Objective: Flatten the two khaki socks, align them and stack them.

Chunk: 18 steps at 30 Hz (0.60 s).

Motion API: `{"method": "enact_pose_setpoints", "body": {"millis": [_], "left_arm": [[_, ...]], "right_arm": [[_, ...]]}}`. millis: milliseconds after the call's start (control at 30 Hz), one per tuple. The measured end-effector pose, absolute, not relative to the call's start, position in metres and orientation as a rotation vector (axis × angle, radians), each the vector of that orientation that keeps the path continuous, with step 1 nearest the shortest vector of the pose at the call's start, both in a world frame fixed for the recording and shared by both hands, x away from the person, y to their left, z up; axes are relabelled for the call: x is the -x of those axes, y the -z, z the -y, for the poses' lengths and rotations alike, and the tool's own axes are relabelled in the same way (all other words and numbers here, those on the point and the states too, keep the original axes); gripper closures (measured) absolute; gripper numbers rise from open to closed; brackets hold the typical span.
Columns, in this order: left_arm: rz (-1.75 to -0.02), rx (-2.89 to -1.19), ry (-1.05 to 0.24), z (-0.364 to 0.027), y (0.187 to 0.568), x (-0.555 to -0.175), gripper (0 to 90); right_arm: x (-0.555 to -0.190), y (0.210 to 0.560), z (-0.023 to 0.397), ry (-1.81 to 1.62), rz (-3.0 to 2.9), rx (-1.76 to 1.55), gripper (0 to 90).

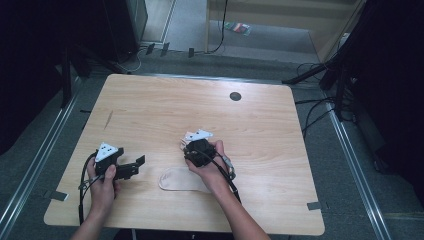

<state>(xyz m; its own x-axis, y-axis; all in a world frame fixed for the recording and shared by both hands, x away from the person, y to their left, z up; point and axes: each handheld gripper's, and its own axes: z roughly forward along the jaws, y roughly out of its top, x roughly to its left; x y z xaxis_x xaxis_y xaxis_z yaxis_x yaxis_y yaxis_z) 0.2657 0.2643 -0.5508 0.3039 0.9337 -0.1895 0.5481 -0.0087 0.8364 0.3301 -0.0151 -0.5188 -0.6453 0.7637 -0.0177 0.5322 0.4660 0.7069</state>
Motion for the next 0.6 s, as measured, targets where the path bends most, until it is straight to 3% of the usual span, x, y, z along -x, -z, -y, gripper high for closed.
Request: {"method": "enact_pose_setpoints", "body": {"millis": [33,100,367,600], "left_arm": [[-1.362,-1.673,-0.541,-0.264,0.551,-0.266,9.1],[-1.362,-1.670,-0.542,-0.264,0.551,-0.266,9.1],[-1.359,-1.672,-0.540,-0.265,0.551,-0.266,9.1],[-1.360,-1.658,-0.537,-0.266,0.551,-0.266,9.1]], "right_arm": [[-0.331,0.521,0.014,-0.948,-2.396,-1.084,83.8],[-0.332,0.521,0.015,-0.937,-2.391,-1.100,88.3],[-0.348,0.489,0.045,-1.228,-2.283,-1.351,88.8],[-0.385,0.485,0.070,-1.181,-2.184,-1.462,88.4]]}}
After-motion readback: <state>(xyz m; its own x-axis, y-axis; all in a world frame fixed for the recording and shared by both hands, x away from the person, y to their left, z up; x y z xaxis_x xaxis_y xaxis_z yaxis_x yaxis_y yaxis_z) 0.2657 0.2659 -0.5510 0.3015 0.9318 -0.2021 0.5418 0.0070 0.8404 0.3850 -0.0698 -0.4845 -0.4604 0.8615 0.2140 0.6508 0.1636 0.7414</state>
